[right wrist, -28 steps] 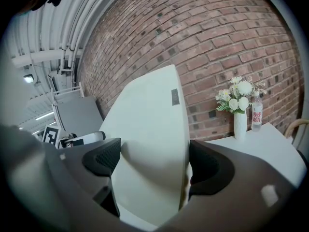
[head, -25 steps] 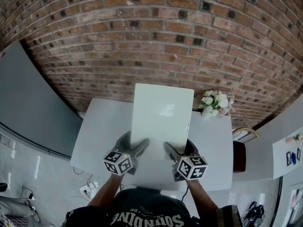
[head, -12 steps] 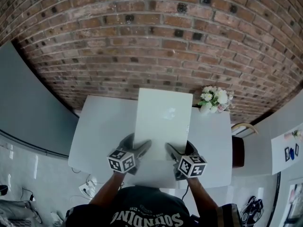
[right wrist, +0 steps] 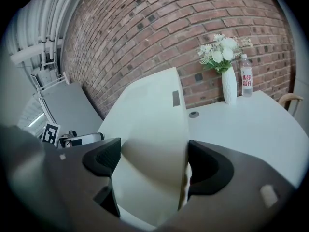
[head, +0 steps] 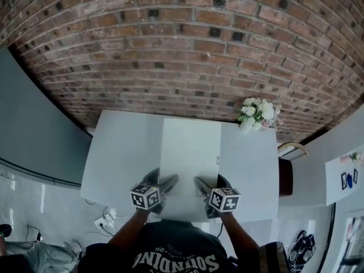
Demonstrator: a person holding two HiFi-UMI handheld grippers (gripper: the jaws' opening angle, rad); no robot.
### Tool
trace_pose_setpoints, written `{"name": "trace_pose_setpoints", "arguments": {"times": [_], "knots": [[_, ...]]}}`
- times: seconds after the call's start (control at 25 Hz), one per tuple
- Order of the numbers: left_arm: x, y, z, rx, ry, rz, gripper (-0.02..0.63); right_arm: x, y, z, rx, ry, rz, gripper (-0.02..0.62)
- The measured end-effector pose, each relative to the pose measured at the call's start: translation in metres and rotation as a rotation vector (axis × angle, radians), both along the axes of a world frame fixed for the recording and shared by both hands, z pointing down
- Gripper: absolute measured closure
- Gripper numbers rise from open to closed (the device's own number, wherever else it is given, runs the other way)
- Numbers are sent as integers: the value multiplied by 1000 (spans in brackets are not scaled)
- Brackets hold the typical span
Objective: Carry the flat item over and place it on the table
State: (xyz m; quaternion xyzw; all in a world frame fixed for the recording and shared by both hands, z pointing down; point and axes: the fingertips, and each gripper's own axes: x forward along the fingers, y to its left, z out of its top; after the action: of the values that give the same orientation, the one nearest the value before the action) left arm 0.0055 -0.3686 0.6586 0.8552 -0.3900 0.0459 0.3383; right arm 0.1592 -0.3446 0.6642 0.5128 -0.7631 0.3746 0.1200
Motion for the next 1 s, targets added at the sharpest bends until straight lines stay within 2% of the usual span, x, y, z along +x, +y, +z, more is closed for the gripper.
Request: {"name": "trace_pose_setpoints", "arguments": {"times": [1.0], "knots": [[-24, 66, 115, -281, 0, -6, 207, -23, 60, 108, -275, 2, -36, 161]]}}
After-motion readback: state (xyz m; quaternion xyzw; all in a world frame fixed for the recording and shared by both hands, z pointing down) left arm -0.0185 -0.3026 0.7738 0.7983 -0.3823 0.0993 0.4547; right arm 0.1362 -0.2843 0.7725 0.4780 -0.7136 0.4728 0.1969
